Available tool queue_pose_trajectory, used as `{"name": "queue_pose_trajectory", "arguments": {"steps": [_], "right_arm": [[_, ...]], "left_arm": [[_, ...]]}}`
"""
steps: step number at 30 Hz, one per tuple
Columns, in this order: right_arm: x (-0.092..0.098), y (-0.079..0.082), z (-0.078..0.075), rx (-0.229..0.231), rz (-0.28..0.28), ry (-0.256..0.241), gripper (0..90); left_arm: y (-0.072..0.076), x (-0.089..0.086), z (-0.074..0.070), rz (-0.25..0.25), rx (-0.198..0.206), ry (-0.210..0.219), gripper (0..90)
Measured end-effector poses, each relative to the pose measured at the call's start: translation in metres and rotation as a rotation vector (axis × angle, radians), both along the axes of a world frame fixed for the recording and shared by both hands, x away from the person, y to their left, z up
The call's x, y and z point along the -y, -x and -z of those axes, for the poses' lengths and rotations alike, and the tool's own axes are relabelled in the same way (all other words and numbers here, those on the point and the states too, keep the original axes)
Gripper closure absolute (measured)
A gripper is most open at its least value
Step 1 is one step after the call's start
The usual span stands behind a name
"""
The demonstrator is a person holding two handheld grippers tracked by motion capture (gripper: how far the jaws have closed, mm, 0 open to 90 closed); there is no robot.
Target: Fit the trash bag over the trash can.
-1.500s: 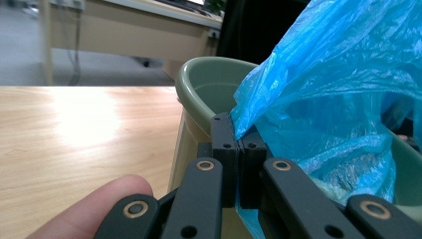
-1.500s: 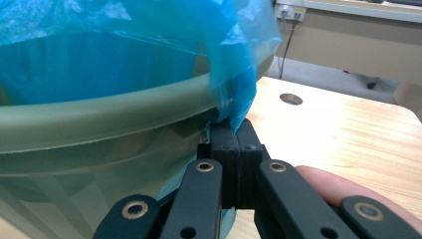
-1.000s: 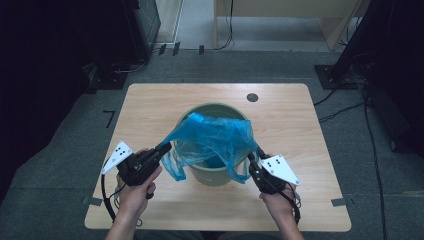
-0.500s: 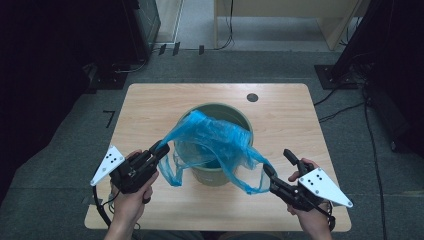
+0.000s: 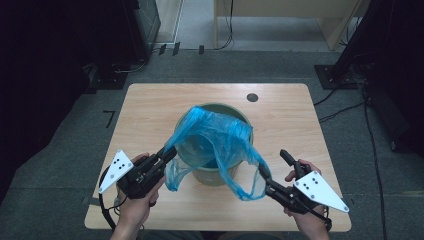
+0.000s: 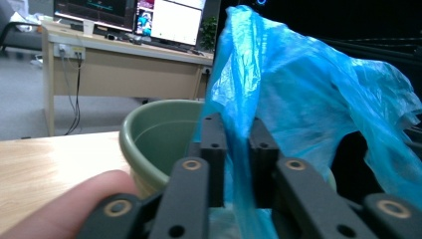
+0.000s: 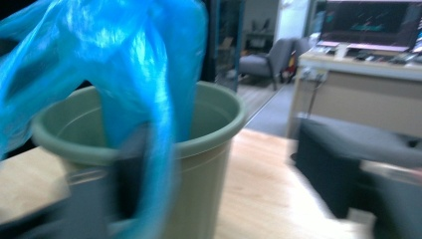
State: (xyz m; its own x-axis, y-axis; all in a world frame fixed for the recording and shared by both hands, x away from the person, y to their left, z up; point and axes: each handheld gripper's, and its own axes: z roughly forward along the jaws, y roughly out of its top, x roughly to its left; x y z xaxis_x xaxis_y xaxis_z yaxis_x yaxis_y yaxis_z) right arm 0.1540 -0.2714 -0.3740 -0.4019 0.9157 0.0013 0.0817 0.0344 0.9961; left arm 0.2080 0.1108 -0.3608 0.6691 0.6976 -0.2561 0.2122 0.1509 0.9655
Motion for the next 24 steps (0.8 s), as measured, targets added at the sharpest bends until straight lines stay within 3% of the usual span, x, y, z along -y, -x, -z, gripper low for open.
{"name": "queue_pose_trajectory", "arguments": {"steps": [3,6,10,13,17,19,20,22,23,24], "right_arm": [[0.001,0.000,-0.002,0.006,0.046,0.029,51.8],[0.000,0.001,-0.003,-0.002,0.000,0.029,42.8],[-0.005,0.003,-0.004,0.022,-0.002,0.031,43.9],[-0.006,0.007,-0.006,0.053,-0.012,0.015,54.9],[-0.009,0.010,-0.005,0.129,0.018,0.070,74.8],[-0.008,0.010,-0.003,0.148,0.017,0.072,82.2],[-0.007,0.010,-0.003,0.148,0.007,0.068,87.3],[-0.005,0.009,-0.003,0.107,-0.048,0.047,89.0],[-0.005,0.008,-0.003,0.091,-0.066,0.041,86.5],[-0.006,0.007,-0.003,0.072,-0.062,0.034,75.9]], "left_arm": [[-0.001,-0.004,0.000,0.002,-0.003,0.006,87.9],[-0.001,-0.005,0.000,-0.002,0.001,0.008,88.0],[-0.001,-0.004,0.000,0.003,0.003,0.001,87.7],[-0.001,-0.003,0.000,0.008,0.004,0.003,86.8],[0.000,-0.002,0.000,0.015,0.010,0.004,85.7],[0.000,-0.003,-0.001,0.015,0.010,0.005,85.4],[0.000,-0.003,-0.001,0.015,0.010,0.003,85.2],[0.000,-0.003,-0.001,0.015,0.009,0.004,84.9],[0.000,-0.003,-0.001,0.015,0.009,0.003,84.8],[0.000,-0.003,-0.001,0.014,0.008,0.004,84.7]]}}
